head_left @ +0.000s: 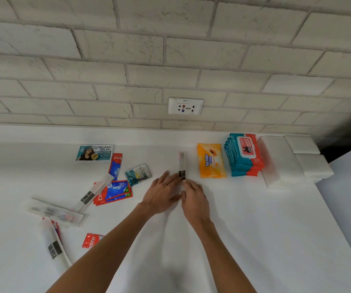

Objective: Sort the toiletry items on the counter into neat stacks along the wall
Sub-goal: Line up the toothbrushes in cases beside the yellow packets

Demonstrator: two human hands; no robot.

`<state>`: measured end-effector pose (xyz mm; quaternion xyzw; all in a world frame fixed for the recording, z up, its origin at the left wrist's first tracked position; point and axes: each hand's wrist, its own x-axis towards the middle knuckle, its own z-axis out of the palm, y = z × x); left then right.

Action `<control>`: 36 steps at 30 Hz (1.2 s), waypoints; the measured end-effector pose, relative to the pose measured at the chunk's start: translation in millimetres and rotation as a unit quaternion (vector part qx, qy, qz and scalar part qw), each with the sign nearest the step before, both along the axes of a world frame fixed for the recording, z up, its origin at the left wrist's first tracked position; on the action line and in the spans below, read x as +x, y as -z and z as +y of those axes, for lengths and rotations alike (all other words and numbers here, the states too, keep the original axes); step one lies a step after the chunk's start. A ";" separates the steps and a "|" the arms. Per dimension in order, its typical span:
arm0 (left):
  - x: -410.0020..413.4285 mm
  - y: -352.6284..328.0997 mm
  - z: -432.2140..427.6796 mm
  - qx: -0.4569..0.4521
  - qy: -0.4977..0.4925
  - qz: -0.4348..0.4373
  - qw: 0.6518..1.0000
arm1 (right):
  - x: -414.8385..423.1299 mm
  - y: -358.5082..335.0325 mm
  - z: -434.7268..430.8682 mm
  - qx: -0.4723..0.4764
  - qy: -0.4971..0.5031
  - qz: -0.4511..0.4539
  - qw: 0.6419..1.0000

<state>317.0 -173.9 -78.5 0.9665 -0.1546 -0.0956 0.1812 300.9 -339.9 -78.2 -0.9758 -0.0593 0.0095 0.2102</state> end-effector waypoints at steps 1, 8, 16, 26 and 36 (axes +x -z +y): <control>1.3 -0.5 0.0 0.003 -0.002 -0.001 1.000 | -0.7 1.9 -0.7 -0.002 -0.005 0.001 1.000; 17.5 0.0 -3.2 0.024 0.005 0.008 1.000 | 12.9 2.5 3.8 0.023 0.023 0.013 0.999; 47.5 -9.5 -9.0 0.025 0.008 0.047 0.999 | 30.6 1.2 6.7 0.049 0.039 0.009 0.998; 105.9 -30.4 -21.3 0.077 0.012 0.096 0.992 | 34.6 -2.6 7.1 0.015 0.033 -0.005 0.999; 108.6 -29.6 -27.5 0.135 0.025 0.120 0.983 | 29.4 -5.5 1.6 0.024 0.038 -0.001 0.999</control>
